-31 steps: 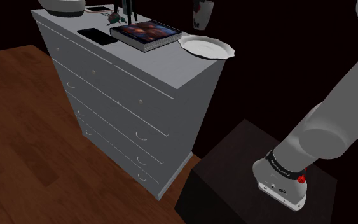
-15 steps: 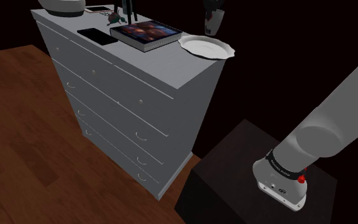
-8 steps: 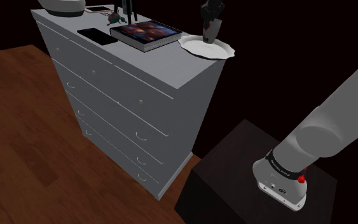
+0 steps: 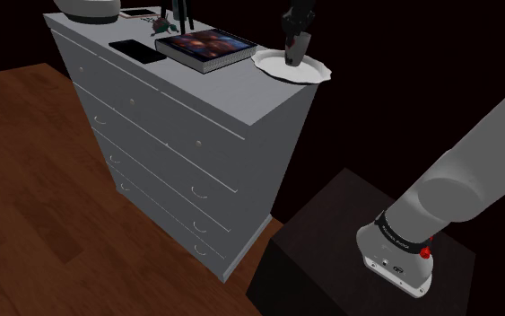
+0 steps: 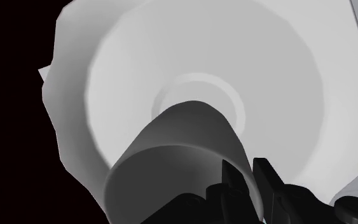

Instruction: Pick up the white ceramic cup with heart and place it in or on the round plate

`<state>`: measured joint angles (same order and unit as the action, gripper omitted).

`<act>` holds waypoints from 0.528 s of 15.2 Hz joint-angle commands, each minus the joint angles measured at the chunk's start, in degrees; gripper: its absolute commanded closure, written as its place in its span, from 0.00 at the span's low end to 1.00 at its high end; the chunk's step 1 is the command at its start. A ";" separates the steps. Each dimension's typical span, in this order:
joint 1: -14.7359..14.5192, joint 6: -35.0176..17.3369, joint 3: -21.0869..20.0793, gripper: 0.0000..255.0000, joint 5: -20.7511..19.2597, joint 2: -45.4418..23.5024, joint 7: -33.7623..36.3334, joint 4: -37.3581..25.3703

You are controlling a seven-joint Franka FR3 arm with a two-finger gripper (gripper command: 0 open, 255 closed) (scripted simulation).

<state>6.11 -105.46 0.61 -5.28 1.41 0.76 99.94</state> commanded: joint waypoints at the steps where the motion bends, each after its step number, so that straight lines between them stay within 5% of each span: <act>1: 0.00 -0.02 0.00 1.00 0.00 0.01 0.00 0.01; 2: 0.00 -0.02 0.00 1.00 0.00 0.01 0.00 0.01; 3: 0.00 -0.02 0.00 0.00 0.00 0.01 0.00 0.01; 8: 0.00 -0.02 0.00 0.00 0.00 0.01 0.00 0.01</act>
<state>6.11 -105.49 0.60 -5.28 1.42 0.76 99.95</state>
